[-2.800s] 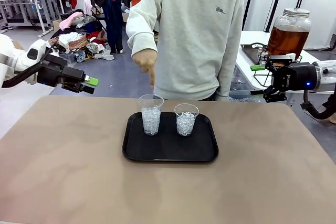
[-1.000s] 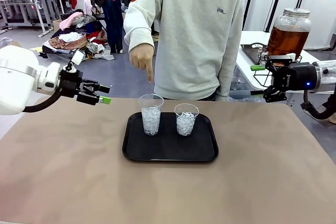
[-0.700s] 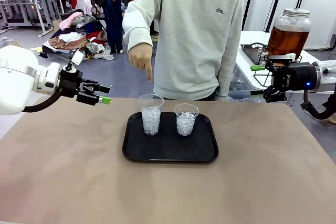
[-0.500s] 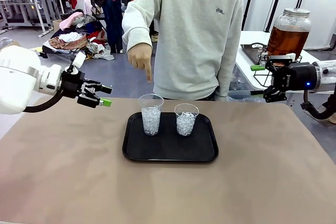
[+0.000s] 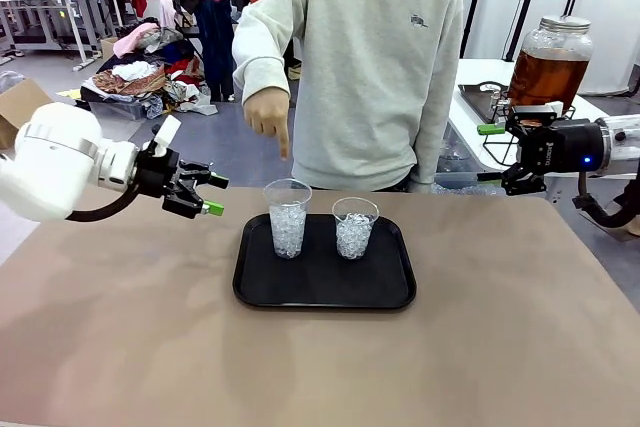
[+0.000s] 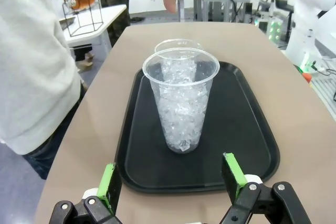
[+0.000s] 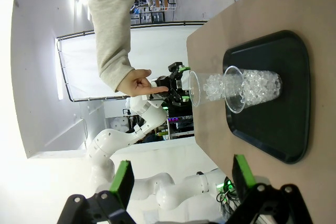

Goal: Pour the drink into the iced cup.
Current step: Pick up the iced cup indicated by the human and present it to them.

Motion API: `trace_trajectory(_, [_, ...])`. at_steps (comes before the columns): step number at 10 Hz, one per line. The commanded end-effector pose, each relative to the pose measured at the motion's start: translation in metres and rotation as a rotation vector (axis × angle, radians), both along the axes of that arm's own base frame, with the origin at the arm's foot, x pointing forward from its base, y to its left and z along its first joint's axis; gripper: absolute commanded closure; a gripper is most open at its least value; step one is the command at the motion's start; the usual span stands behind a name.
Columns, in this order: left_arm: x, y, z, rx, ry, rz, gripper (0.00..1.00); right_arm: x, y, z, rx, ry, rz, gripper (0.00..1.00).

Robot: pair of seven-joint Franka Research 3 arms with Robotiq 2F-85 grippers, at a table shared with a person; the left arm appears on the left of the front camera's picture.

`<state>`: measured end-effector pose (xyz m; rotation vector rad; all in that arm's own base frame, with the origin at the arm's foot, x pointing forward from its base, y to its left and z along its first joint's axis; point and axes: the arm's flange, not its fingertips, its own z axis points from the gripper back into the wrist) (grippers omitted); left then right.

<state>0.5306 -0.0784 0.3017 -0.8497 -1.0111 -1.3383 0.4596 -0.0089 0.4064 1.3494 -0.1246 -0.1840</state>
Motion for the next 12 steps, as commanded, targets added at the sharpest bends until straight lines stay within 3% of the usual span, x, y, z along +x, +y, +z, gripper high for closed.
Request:
trace_trajectory(1, [0.01,-0.003,-0.01,-0.063,-0.012,-0.014,0.0,0.0,0.001,0.001,0.004,-0.001,0.0,0.0])
trace_trajectory(8, [0.012,-0.034,-0.026,-0.09,-0.004,-0.088,0.0,0.0,0.001,0.001,0.004,-0.001,0.0,0.0])
trace_trajectory(12, [0.009,-0.029,-0.026,-0.073,0.016,-0.072,0.0,0.0,0.001,0.001,0.004,-0.001,0.0,0.0])
